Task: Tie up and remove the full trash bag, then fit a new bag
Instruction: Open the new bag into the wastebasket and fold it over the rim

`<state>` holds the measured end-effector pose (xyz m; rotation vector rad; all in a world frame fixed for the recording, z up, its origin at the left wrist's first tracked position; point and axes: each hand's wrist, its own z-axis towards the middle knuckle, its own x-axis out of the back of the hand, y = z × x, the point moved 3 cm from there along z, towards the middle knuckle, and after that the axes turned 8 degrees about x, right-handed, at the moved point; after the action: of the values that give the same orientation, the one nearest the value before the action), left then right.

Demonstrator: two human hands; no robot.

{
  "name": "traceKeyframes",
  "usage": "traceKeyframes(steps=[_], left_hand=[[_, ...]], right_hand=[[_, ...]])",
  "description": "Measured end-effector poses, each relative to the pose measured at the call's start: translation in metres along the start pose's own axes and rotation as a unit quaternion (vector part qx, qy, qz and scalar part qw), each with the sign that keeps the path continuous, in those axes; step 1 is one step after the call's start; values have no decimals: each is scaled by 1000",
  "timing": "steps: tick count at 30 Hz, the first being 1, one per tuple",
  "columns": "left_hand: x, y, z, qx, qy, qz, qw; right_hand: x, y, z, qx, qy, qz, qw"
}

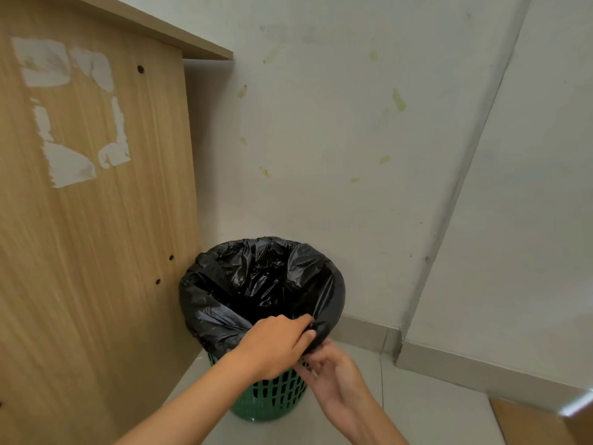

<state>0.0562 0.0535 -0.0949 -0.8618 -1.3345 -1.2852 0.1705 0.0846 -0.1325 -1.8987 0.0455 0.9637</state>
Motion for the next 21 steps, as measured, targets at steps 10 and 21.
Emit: traceKeyframes(steps=[10,21], left_hand=[[-19,-7,-20,-140,189,112,965],[2,-33,-55,68,375,-219,898]], right_hand=[[5,-14,30,41,103,6,994],[1,-27,36,49,118,-77,989]])
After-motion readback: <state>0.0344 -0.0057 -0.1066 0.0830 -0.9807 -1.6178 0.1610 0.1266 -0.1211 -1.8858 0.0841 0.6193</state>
